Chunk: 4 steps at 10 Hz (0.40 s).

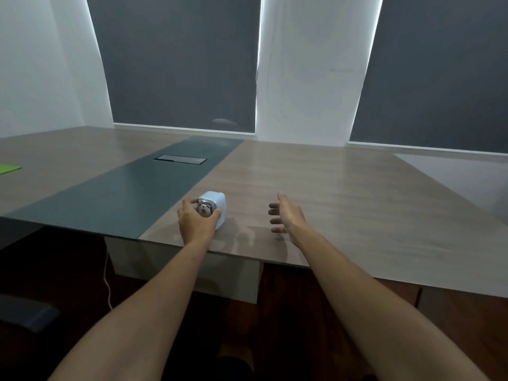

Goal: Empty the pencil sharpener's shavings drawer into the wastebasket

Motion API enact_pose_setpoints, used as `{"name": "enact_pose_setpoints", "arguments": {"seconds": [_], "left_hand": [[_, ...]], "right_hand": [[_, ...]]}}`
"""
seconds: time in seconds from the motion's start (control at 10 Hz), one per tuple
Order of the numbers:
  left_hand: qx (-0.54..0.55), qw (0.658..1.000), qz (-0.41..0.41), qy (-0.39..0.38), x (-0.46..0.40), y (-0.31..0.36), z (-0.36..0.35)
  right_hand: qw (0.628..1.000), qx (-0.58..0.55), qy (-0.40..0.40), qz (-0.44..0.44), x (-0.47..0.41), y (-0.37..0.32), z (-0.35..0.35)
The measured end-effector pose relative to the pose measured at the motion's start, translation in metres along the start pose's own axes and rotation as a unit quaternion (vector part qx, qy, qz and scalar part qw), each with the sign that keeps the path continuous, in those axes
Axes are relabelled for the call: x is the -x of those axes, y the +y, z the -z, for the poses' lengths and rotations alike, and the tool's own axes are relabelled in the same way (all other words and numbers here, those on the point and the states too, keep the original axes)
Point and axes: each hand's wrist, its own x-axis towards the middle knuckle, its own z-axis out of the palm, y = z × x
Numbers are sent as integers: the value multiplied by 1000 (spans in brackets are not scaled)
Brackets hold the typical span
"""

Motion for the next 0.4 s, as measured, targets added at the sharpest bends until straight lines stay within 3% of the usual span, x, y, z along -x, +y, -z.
{"name": "enact_pose_setpoints", "arguments": {"seconds": [0.2, 0.4], "left_hand": [[-112, 993, -29, 2, -7, 6, -1], [-202, 967, -156, -9, -3, 40, -18]], "right_hand": [[998, 30, 42, 28, -3, 0, 15], [965, 207, 101, 121, -3, 0, 47]]}}
